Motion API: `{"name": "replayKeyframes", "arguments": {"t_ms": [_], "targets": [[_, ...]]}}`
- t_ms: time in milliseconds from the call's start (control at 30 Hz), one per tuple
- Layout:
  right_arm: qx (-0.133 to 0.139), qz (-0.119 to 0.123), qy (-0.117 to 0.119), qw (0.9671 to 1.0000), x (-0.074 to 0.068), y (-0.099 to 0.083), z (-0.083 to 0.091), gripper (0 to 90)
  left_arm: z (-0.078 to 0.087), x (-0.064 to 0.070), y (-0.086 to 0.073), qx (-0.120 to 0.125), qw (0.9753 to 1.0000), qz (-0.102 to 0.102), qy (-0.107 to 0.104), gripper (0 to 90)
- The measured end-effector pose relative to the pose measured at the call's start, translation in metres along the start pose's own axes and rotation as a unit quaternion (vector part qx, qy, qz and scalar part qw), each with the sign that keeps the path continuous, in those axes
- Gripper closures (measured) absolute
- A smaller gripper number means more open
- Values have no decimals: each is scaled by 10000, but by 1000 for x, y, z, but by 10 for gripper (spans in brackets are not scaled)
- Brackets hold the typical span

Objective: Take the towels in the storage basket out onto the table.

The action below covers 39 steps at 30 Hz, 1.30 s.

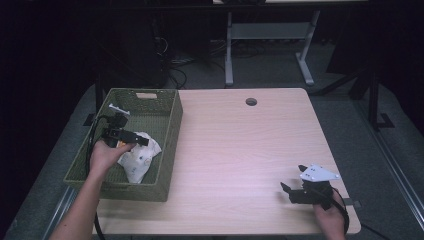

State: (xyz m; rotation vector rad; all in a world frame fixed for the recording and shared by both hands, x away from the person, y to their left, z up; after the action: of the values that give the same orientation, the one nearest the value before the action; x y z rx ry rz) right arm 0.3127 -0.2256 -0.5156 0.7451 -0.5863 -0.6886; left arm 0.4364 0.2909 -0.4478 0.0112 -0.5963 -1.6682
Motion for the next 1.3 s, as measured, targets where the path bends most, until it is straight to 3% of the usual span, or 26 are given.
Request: {"name": "replayKeyframes", "arguments": {"t_ms": [167,300,400,433,500,533,633,733,767,867,1000,1033,1200,1300], "targets": [[-15,-15,4,10000,-1,0,0,137,-3,-13,0,-59,9994,2,354,282],[-8,11,6,10000,-1,0,-1,137,-8,-14,0,-158,9987,-11,477,298],[-18,15,11,10000,-1,0,-1,137,-13,-16,1,-329,9957,-193,850,302],[-16,21,9,10000,-1,0,-2,137,-14,-16,2,-372,9953,-205,871,315],[-14,34,15,10000,-1,0,-2,137,-18,-18,2,-508,9909,-364,1191,327],[-16,29,15,10000,-1,0,-2,137,-22,-21,1,-616,9876,-401,1390,329],[-10,4,2,10000,0,0,-1,137,-28,-25,0,-751,9840,-379,1571,343],[-12,9,12,10000,0,0,-1,137,-32,-33,-3,-967,9760,-422,1903,383],[-8,23,18,10000,0,0,-1,137,-34,-36,-3,-1027,9747,-365,1952,389],[4,22,14,10000,-1,0,0,137,-37,-37,-4,-1116,9761,-268,1845,432],[11,-17,4,10000,1,0,0,137,-42,-36,-8,-1294,9753,-264,1771,478],[-2,0,0,10000,1,-1,-1,137,-44,-35,-9,-1354,9739,-326,1792,500],[-22,26,23,10000,-1,0,-1,137,-46,-33,-10,-1360,9723,-386,1860,524],[6,26,12,10000,-1,0,-1,137,-46,-32,-10,-1348,9726,-417,1848,568]]}}
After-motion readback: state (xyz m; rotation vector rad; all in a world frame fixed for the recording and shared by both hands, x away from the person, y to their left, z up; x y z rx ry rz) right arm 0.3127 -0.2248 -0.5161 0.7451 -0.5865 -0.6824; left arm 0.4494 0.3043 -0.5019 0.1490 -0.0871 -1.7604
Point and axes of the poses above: each handheld gripper's, and its own axes: z roughly backward along the jaws, y roughly out of its top, x roughly to its right, the point moved 8 cm from there along -z, roughly forward along the jaws, and after that the axes turned 7 degrees about z, right-handed, at the moved point
